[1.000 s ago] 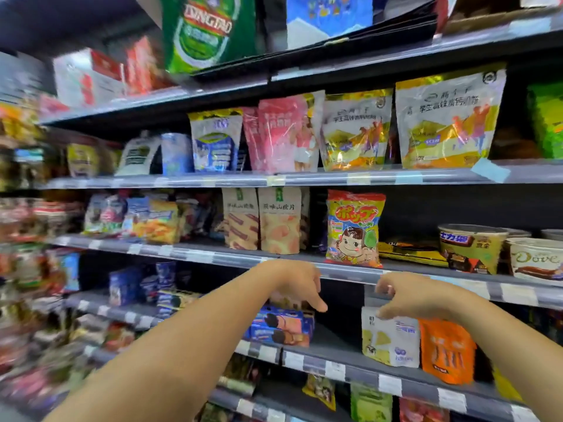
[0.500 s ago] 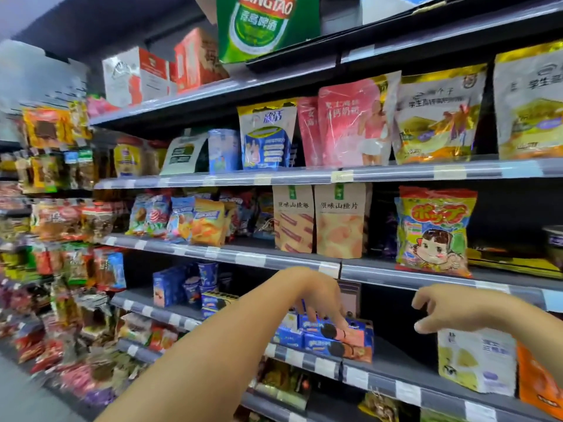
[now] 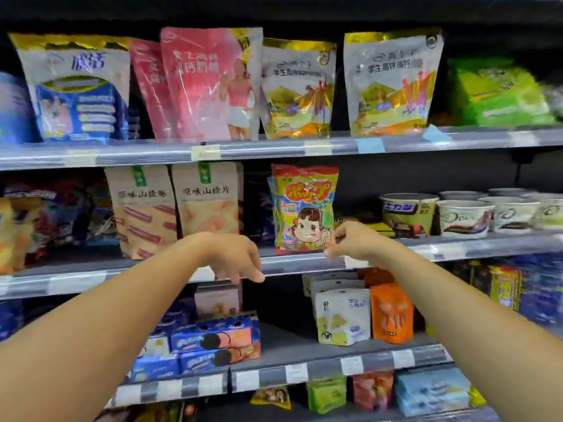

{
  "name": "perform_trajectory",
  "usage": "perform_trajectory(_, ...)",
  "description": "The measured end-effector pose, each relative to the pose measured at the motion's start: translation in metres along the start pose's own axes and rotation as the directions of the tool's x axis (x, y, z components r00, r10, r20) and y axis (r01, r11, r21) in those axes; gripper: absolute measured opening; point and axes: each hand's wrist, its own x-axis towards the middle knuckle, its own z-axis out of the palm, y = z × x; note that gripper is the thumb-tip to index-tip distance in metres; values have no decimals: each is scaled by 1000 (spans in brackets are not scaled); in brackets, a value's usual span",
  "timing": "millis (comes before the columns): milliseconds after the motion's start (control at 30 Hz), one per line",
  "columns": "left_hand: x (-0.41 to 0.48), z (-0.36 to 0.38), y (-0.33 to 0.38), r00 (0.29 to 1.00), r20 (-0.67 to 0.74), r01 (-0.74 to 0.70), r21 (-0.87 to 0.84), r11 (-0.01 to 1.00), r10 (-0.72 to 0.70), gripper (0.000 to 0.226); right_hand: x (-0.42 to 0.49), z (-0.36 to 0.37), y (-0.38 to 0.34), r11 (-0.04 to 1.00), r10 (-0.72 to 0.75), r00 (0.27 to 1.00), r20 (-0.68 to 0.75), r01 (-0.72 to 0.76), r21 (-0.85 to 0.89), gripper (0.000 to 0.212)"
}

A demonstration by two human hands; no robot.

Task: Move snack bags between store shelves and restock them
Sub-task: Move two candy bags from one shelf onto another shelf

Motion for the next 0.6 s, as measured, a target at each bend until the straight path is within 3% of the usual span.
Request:
perform_trajectory(100, 22, -6, 9, 998, -62, -17, -50, 999, 14, 45, 33, 1, 9, 991, 52, 994, -100, -39, 131, 30)
perform_trajectory(167, 35, -8, 16, 993, -121, -23, -87, 996, 13, 44, 56, 6, 14, 974, 106, 987, -117, -79, 213, 47)
perform_trajectory(233, 51, -11, 22, 963, -271, -41, -86, 995, 17, 47, 78, 12, 19, 954, 127, 979, -161, -76, 291, 71)
perform_trajectory(300, 68, -11, 27, 908, -419, -59, -133, 989, -2, 54, 98, 20, 21, 923, 139, 965, -223, -45, 382, 80)
perform_trajectory(400, 98, -4, 30, 828, -548, -95, -346, 933, -119, 64, 122, 37, 23, 865, 171, 947, -271, -12, 502, 84)
perform_trajectory(500, 124, 8, 28, 781, -574, -134, -540, 831, -247, 73, 137, 51, 27, 816, 179, 948, -263, 6, 578, 86)
perform_trajectory(600, 140, 16, 21, 748, -584, -154, -615, 773, -315, 77, 146, 55, 34, 796, 140, 951, -277, 59, 603, 77)
